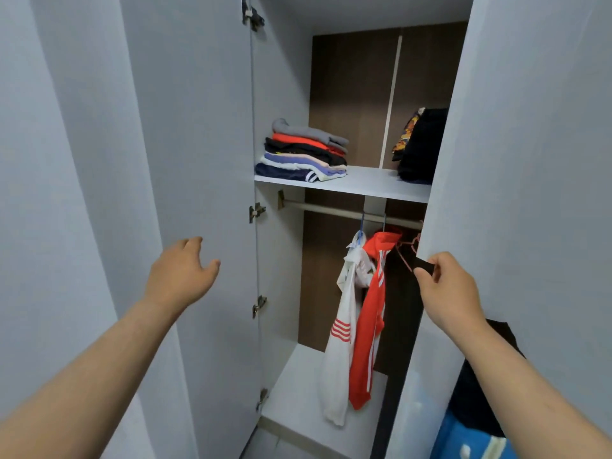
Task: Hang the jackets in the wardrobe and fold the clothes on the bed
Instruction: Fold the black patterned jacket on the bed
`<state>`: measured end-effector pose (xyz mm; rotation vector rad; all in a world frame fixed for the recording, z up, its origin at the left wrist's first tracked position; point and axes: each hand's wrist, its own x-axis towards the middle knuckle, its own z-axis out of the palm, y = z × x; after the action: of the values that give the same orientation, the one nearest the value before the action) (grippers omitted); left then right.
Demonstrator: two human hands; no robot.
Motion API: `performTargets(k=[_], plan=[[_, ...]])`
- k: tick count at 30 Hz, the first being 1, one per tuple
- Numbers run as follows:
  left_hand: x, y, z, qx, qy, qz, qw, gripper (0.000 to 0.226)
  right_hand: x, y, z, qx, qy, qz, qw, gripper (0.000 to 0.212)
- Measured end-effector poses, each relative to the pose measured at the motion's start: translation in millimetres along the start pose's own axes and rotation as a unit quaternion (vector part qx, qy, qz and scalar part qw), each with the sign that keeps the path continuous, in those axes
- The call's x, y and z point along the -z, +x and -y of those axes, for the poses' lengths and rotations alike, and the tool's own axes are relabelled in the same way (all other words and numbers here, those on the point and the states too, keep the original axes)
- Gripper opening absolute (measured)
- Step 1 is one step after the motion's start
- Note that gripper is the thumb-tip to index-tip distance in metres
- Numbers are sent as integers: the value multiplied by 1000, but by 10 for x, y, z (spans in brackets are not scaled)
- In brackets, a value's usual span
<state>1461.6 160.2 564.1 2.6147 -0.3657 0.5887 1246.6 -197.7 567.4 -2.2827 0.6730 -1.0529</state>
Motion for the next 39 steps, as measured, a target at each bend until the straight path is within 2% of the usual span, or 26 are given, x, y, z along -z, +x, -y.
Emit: performTargets(k=[5, 8, 16, 21, 25, 29, 32, 35, 39], plan=[[-56, 408, 313, 40, -59, -55, 996, 72, -304, 129, 183, -23, 5, -14, 1000, 23], [-73, 591, 468, 74, -99, -73, 990, 73, -453, 196, 251, -34, 0, -23, 999, 18], [-124, 947, 741, 89, -180, -54, 978, 43, -733, 366, 361, -61, -30, -38, 997, 15], [-174, 1138, 825, 102, -191, -87, 972, 19, -802, 399, 436, -68, -47, -44, 996, 14], [-278, 1176, 865, 72, -191, -105, 973, 17, -854, 430, 502, -77, -53, -42, 995, 15], [-419, 1076, 734, 22, -230, -96, 968, 17, -913, 460, 523, -86, -50, -45, 994, 14], [-487, 1022, 615, -26, -300, -77, 951, 18, -927, 470, 520, -86, -40, -46, 994, 12], [-570, 986, 504, -32, -370, -45, 927, 16, -915, 468, 486, -84, -34, -42, 995, 13], [-704, 938, 439, -16, -407, 10, 913, 16, -902, 442, 431, -81, -44, -41, 995, 26]])
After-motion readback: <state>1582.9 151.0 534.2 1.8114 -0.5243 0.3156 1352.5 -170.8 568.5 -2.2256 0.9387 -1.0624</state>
